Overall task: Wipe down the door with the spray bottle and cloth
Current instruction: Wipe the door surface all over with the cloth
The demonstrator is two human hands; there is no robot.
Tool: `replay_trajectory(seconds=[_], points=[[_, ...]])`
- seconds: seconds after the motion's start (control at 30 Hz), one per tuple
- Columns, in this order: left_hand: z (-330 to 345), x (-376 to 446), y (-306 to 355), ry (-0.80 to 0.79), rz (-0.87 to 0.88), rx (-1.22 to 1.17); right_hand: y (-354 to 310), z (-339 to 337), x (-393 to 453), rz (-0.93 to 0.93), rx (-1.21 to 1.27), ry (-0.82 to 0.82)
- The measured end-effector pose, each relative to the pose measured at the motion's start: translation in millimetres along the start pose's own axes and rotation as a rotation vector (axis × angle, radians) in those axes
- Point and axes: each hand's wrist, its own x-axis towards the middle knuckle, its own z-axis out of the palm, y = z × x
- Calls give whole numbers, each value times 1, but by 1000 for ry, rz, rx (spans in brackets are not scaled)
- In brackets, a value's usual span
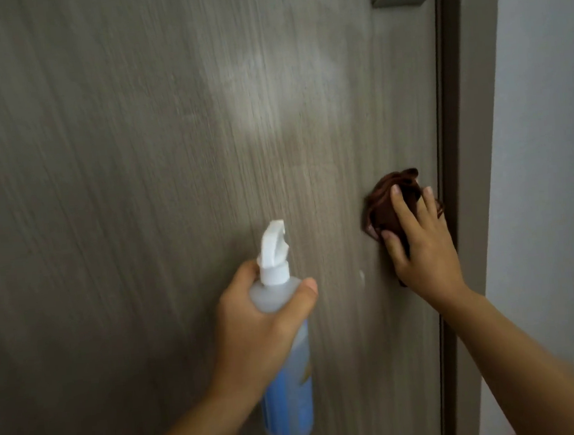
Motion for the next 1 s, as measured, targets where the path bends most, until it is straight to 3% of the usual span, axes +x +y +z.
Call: replay_trajectory(seconds=[0.13, 0.33, 0.73, 0.83, 1.0], points=[[-21, 37, 29, -133, 50, -63, 5, 12, -24, 106, 104, 9], [-29, 79, 56, -406, 123, 87, -10, 27, -43, 261, 299, 48], [-45, 105, 46, -325, 157, 274, -60, 53, -59, 394, 358, 120], [-50, 108, 46, -369, 170, 286, -84, 65, -64, 316, 263, 106], [-65, 107, 44, -367, 181, 363, -109, 74, -72, 16, 129, 6]])
